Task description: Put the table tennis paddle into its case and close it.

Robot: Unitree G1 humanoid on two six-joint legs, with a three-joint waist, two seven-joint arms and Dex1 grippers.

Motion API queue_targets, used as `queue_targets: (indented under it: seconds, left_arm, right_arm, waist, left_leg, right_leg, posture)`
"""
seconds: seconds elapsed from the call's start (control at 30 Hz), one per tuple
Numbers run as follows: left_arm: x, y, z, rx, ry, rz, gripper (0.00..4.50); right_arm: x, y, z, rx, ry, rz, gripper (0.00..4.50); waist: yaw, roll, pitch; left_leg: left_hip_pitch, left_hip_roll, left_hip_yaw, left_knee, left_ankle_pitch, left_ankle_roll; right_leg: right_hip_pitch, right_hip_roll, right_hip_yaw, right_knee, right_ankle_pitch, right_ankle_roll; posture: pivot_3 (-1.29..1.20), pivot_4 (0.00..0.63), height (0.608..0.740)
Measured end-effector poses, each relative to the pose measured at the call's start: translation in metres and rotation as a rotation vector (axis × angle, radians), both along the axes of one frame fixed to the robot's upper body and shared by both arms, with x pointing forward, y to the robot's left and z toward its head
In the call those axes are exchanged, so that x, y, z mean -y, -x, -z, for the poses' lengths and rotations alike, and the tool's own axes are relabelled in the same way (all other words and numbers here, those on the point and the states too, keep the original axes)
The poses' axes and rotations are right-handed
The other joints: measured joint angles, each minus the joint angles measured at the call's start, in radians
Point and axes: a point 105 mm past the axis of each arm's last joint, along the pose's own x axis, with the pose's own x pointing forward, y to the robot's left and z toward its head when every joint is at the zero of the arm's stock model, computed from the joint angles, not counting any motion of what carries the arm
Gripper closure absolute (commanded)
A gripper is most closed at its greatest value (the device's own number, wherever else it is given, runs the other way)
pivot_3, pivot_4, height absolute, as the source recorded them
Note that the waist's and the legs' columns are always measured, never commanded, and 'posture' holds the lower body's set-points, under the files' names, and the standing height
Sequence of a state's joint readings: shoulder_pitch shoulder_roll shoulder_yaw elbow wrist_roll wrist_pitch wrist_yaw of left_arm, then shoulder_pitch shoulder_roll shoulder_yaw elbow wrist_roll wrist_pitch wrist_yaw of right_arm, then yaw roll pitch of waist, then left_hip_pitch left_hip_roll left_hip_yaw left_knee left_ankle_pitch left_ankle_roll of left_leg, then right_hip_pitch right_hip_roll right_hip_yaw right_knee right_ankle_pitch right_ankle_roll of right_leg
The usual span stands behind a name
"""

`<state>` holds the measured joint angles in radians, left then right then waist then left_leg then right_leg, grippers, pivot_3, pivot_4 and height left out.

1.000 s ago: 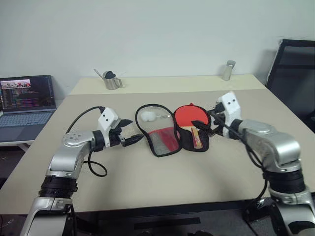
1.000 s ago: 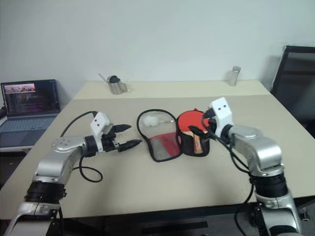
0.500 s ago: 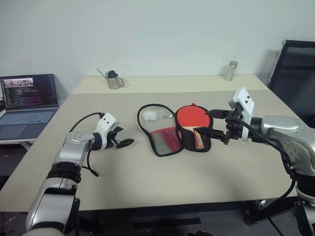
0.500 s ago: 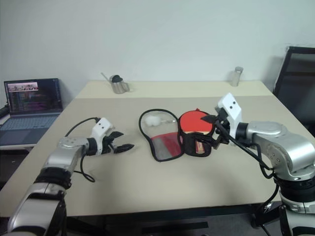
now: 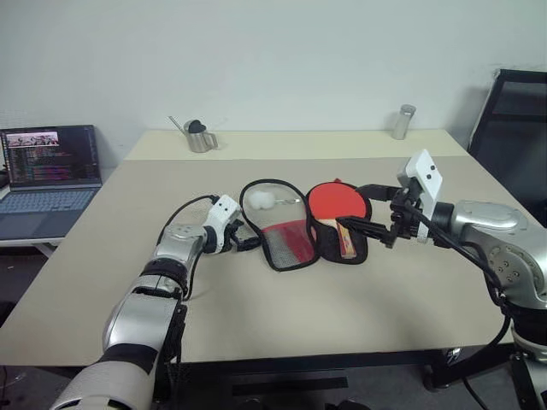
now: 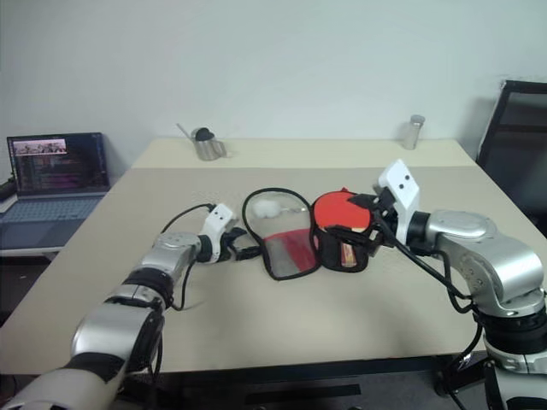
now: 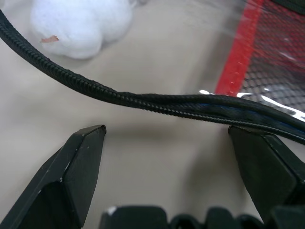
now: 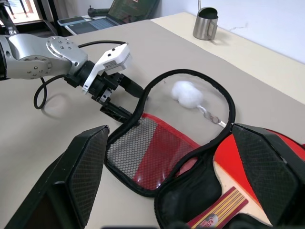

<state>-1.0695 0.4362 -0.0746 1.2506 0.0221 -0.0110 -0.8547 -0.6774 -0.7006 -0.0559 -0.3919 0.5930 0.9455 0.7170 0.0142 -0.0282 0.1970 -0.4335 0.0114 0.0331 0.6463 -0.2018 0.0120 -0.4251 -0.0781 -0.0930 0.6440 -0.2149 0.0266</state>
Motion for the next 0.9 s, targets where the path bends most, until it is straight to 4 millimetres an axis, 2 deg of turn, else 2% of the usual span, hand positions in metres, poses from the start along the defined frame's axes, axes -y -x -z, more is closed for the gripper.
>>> queue_targets:
  seconds: [0.1, 0.27, 0.3, 0.37, 0.53, 0.63, 0.77, 0.9]
  left_arm:
    - [0.021, -0.006, -0.018, 0.041, 0.012, 0.059, 0.00]
    - [0.076, -0.014, -0.107, 0.249, 0.048, 0.240, 0.00]
    - [0.085, -0.013, -0.121, 0.284, 0.059, 0.268, 0.00]
    - [0.101, -0.010, -0.133, 0.313, 0.084, 0.315, 0.00]
    - [0.155, 0.003, -0.112, 0.240, 0.123, 0.441, 0.00]
    - [0.172, 0.008, -0.104, 0.224, 0.116, 0.465, 0.00]
    - [0.171, 0.007, -0.095, 0.210, 0.103, 0.451, 0.00]
    - [0.151, 0.004, -0.091, 0.197, 0.098, 0.440, 0.00]
  right_arm:
    - [0.010, 0.001, 0.004, -0.026, 0.027, 0.027, 0.02]
    - [0.035, 0.007, 0.008, -0.072, 0.057, 0.102, 0.02]
    - [0.039, 0.008, 0.009, -0.077, 0.061, 0.115, 0.02]
    - [0.045, 0.010, 0.011, -0.086, 0.069, 0.137, 0.02]
    - [0.066, 0.020, 0.021, -0.120, 0.125, 0.229, 0.02]
    - [0.073, 0.024, 0.023, -0.129, 0.139, 0.265, 0.02]
    - [0.077, 0.025, 0.026, -0.138, 0.140, 0.296, 0.02]
    - [0.076, 0.019, 0.028, -0.150, 0.101, 0.311, 0.02]
  waist:
    - [0.007, -0.005, 0.003]
    - [0.015, -0.009, 0.005]
    - [0.012, -0.009, 0.005]
    - [0.008, -0.008, 0.005]
    - [0.008, -0.009, 0.006]
    - [0.004, -0.009, 0.006]
    - [0.000, -0.009, 0.006]
    - [-0.003, -0.009, 0.006]
  left_leg:
    - [-0.001, 0.000, -0.001, 0.000, 0.000, 0.000]
    - [-0.003, -0.004, -0.001, 0.001, -0.001, 0.001]
    - [-0.003, -0.004, 0.000, 0.001, -0.002, 0.002]
    - [-0.002, -0.004, 0.001, 0.001, -0.002, 0.003]
    - [-0.002, -0.004, 0.000, 0.001, -0.002, 0.003]
    - [-0.001, -0.003, 0.001, 0.001, -0.002, 0.003]
    - [0.000, -0.001, 0.001, 0.001, -0.002, 0.003]
    - [0.000, -0.001, 0.001, 0.001, -0.002, 0.003]
  right_leg:
    - [0.000, 0.000, -0.001, 0.000, 0.000, 0.000]
    - [0.000, -0.004, -0.002, -0.002, 0.000, 0.000]
    - [0.000, -0.005, -0.001, -0.002, 0.000, 0.000]
    - [0.000, -0.006, -0.001, -0.002, 0.000, 0.001]
    - [0.000, -0.005, -0.002, -0.001, 0.000, 0.001]
    - [0.000, -0.004, -0.001, -0.001, 0.000, 0.001]
    - [0.000, -0.003, 0.000, 0.000, 0.000, 0.001]
    - [0.000, -0.002, 0.000, 0.000, 0.000, 0.000]
  posture:
    - [0.00, 0.150, 0.740]
    - [0.00, 0.150, 0.740]
    - [0.00, 0.150, 0.740]
    - [0.00, 0.150, 0.740]
    - [0.00, 0.150, 0.740]
    - [0.00, 0.150, 0.740]
    - [0.00, 0.150, 0.740]
    - [0.00, 0.150, 0.740]
